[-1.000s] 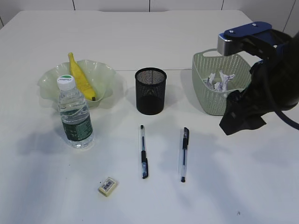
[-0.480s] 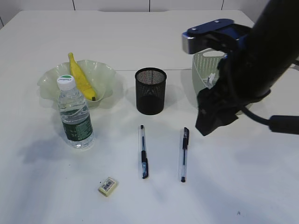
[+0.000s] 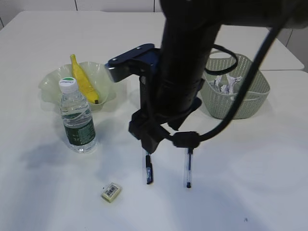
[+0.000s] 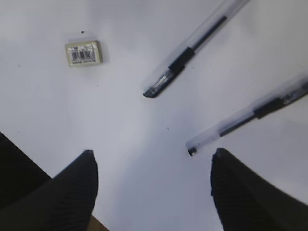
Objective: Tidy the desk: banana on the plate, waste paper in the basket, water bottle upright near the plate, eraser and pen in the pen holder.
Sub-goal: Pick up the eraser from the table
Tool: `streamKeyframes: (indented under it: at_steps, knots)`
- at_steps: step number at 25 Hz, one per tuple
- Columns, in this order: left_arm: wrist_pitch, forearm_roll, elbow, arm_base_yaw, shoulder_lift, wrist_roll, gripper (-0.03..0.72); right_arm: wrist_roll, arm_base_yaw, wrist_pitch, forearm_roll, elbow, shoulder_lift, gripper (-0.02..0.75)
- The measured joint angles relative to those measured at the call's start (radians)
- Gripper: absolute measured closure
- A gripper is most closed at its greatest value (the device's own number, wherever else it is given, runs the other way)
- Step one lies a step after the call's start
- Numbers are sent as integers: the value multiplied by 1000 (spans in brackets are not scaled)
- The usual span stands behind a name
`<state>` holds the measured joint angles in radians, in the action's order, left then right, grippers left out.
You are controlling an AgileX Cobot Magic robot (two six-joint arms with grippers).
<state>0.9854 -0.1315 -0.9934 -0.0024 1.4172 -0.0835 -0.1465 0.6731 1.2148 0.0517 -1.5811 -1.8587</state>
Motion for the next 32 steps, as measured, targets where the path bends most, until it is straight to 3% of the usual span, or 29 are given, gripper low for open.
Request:
streamKeyframes:
  at_steps: [8, 32]
  knots:
    - [0, -8, 0, 0, 0, 0, 193, 52, 87, 4, 2, -132, -171, 220]
    - [-20, -19, 0, 0, 0, 0, 193, 133, 176, 0, 14, -217, -390, 222]
